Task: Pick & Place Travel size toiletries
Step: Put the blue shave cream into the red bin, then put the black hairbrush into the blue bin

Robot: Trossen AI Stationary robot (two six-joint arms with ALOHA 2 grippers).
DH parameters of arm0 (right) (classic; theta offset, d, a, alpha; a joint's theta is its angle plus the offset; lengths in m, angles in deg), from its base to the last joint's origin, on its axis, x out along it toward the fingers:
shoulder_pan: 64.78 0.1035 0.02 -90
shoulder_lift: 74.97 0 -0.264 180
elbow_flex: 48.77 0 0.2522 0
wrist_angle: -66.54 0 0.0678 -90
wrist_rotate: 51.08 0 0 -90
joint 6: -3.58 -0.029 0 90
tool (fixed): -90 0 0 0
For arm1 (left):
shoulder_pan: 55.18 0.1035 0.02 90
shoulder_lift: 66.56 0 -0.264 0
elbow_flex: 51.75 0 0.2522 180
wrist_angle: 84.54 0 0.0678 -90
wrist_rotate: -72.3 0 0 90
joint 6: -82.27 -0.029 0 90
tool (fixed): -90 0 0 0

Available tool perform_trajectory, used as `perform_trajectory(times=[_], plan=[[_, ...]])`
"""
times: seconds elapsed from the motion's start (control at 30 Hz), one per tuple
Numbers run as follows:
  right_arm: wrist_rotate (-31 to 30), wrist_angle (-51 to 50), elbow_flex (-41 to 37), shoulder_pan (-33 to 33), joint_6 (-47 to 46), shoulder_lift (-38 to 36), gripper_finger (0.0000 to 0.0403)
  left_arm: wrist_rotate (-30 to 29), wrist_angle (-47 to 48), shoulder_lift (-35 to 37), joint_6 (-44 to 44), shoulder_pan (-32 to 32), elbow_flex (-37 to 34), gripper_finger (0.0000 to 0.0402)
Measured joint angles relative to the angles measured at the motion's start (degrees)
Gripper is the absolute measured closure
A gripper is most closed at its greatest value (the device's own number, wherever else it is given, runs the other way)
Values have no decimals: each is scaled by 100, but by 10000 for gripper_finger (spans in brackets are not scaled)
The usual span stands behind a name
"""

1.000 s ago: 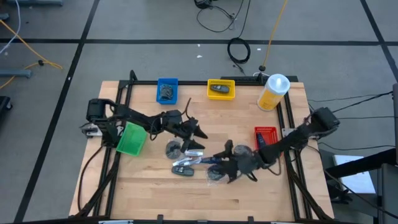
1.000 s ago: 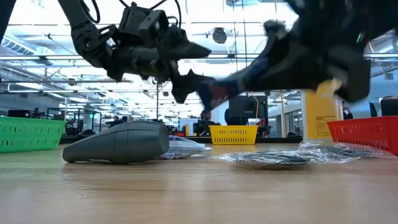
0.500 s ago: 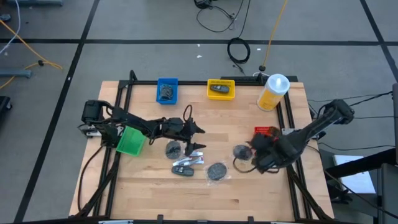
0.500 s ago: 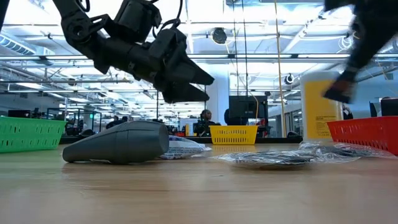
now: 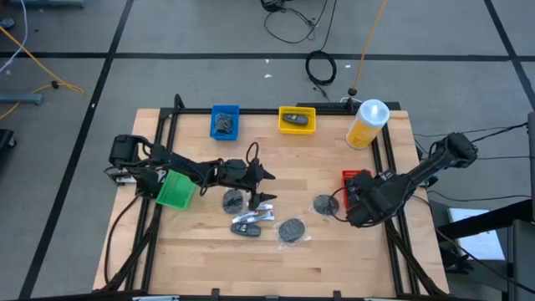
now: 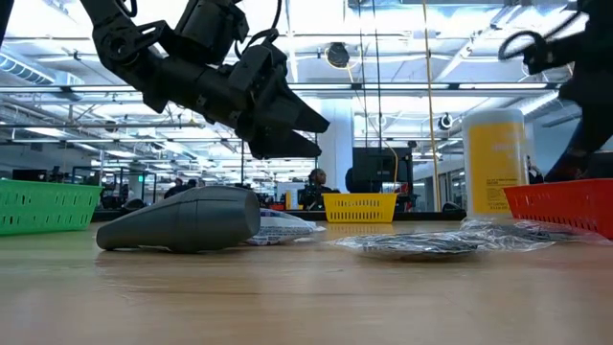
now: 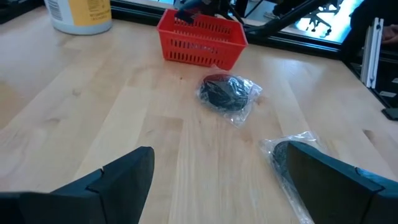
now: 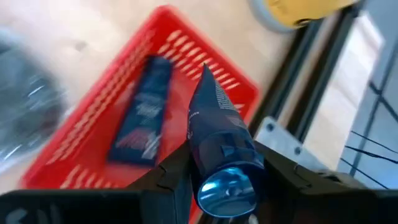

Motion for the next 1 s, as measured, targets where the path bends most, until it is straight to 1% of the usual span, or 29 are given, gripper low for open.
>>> perform_trajectory(times=[0.1,0.27,0.37,0.5,0.63,0.73,0.8,0.87,0.93,1.0], plan=[[-123,163,-289,-15,-249,7,278,-1,-4,0,4,0,0,43],[-119,766,-757,-91,-252,8,276,4,2,0,41,-20,0,43],[-129,1080,-970,-93,-211,6,265,-11,-36,-2,-93,-68,0,43],[-92,1138,-1004,-93,-186,6,230,-169,-274,-2,-323,-270,0,43],[-12,1153,-872,-93,187,-69,179,-429,-302,0,-494,-494,0,43],[25,1054,-587,-93,328,-235,149,-646,32,196,-646,-683,-4,43],[-105,979,-385,-91,408,-418,138,-918,378,434,-717,-829,-4,43],[-451,1153,-206,-87,585,-588,134,-1243,771,721,-752,-1007,-4,43],[-865,1773,-152,-69,910,-767,134,-1558,1141,1024,-771,-1195,-4,43],[-1263,2688,-232,-67,1585,-869,137,-1799,1569,1361,-770,-1394,-4,44]])
